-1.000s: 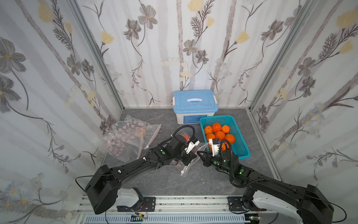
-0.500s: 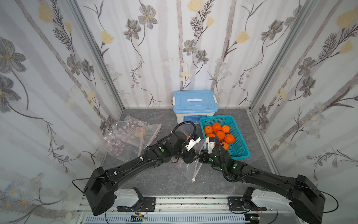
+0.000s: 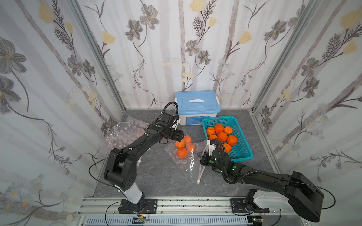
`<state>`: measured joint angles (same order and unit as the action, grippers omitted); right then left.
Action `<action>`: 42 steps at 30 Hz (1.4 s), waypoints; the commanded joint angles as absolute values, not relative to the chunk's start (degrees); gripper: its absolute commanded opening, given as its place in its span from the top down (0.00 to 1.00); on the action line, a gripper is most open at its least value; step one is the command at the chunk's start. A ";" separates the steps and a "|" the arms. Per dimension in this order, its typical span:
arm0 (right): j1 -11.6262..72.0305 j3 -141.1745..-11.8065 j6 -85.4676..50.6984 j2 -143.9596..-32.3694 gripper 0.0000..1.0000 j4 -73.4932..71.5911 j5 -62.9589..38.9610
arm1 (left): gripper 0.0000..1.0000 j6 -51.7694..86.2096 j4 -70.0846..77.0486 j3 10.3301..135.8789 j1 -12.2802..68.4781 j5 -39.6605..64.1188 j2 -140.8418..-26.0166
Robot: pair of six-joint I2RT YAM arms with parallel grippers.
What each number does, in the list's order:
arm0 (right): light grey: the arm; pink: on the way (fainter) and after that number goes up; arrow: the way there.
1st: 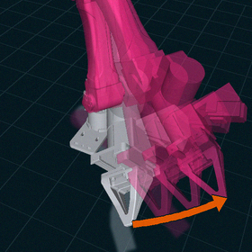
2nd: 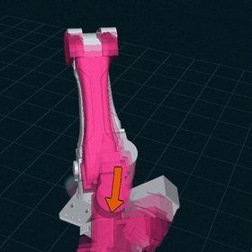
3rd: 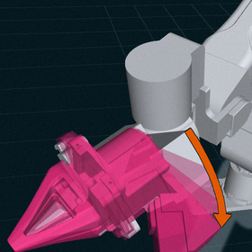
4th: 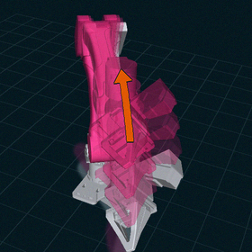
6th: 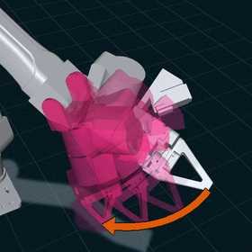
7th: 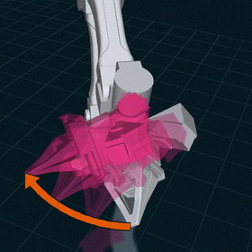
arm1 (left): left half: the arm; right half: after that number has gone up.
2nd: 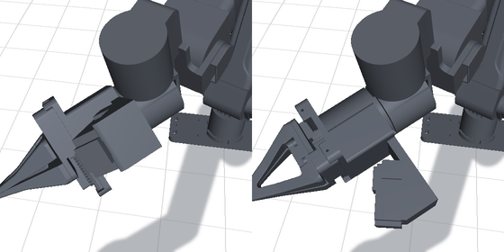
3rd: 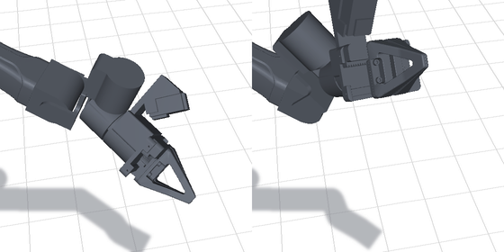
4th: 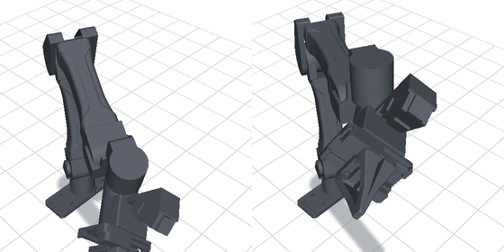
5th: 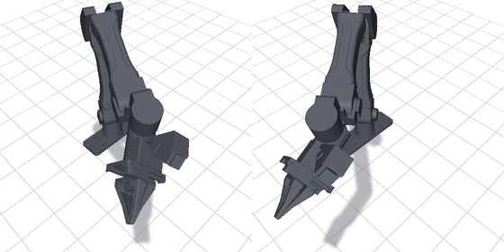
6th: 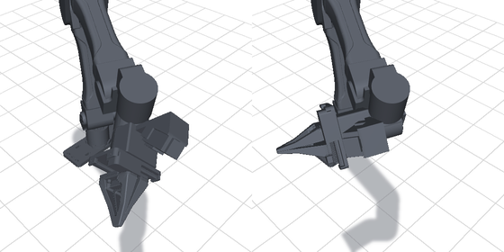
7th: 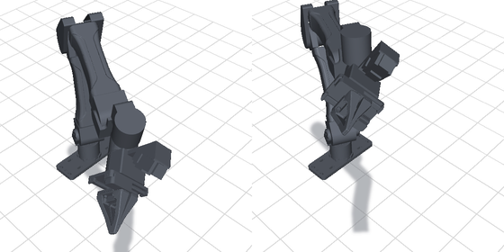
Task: Open the zip-top bag and take out the orange
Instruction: Open the zipper of the food storage bag at the center of the board, then adjust the zipper food storage bag at the center of the board.
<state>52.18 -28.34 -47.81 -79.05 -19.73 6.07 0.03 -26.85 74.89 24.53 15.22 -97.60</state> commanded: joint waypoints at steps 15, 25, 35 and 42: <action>53.70 -25.94 -48.30 -78.40 1.00 -23.68 6.94 | 0.43 -5.83 -23.11 83.68 22.50 30.22 -115.99; 54.05 -26.12 -48.23 -80.01 1.00 -24.89 7.11 | 0.99 -3.59 -22.31 81.06 22.50 31.29 -115.14; 55.36 -27.27 -49.48 -87.87 1.00 -29.79 7.72 | 1.00 3.14 -26.73 73.12 23.55 24.11 -99.32; 55.87 -28.94 -51.90 -96.12 1.00 -33.75 9.29 | 1.00 4.08 -31.73 65.07 23.63 18.87 -85.88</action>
<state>55.81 -28.58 -49.82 -94.32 -29.56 7.27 3.09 -28.40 66.54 23.62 22.15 -89.27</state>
